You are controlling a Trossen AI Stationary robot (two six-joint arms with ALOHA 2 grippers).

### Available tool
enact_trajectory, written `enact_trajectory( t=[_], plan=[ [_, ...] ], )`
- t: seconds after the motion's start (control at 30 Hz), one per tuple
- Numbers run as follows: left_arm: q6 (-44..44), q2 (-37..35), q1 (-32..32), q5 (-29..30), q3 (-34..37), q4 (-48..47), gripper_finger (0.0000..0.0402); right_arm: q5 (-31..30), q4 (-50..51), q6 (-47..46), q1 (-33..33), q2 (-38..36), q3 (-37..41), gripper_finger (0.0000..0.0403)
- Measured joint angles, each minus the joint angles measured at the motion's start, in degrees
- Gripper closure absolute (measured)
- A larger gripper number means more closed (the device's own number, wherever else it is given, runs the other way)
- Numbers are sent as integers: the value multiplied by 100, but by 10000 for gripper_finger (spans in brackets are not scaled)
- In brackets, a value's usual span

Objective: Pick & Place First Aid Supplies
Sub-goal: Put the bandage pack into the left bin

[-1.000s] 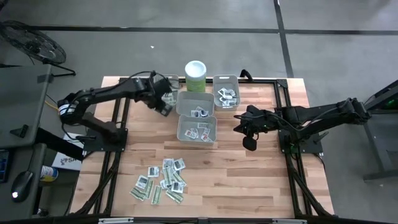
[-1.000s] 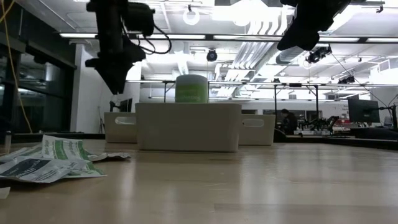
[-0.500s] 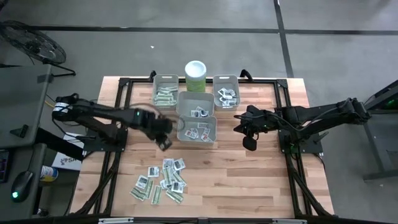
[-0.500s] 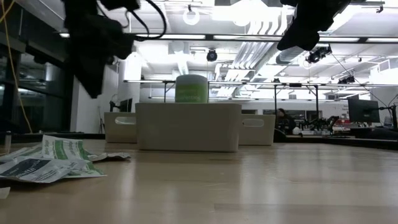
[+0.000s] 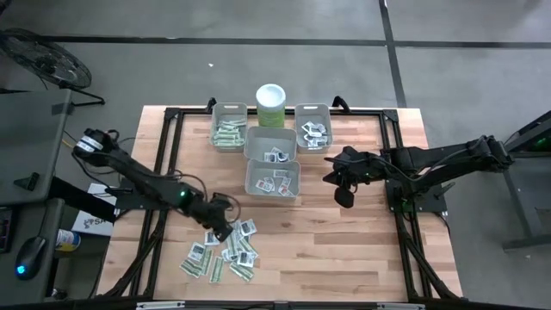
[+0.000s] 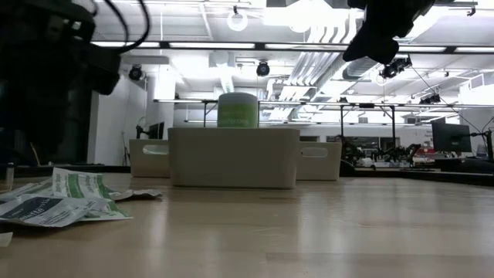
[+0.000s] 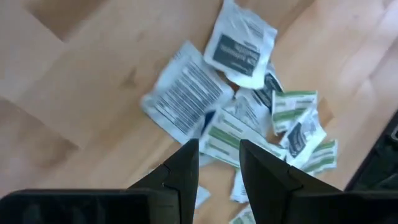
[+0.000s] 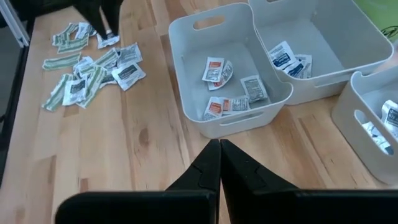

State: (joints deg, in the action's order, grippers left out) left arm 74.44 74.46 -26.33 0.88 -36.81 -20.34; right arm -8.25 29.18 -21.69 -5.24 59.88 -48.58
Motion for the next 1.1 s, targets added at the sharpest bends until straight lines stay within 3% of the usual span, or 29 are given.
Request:
enact_trajectory(
  t=[0.23,0.57,0.83,1.1],
  plan=[
    [1481,0,-798,565,347,674,286,-92,-12,-277,0,0,0,402],
    [3719,8,-1733,2156,471,672,286,-326,-12,-680,0,0,0,402],
    [4193,42,-1759,2384,469,684,286,-363,-12,-852,0,13,0,402],
    [3914,42,-1765,2398,469,767,277,-487,-12,-937,0,15,0,402]
  ],
)
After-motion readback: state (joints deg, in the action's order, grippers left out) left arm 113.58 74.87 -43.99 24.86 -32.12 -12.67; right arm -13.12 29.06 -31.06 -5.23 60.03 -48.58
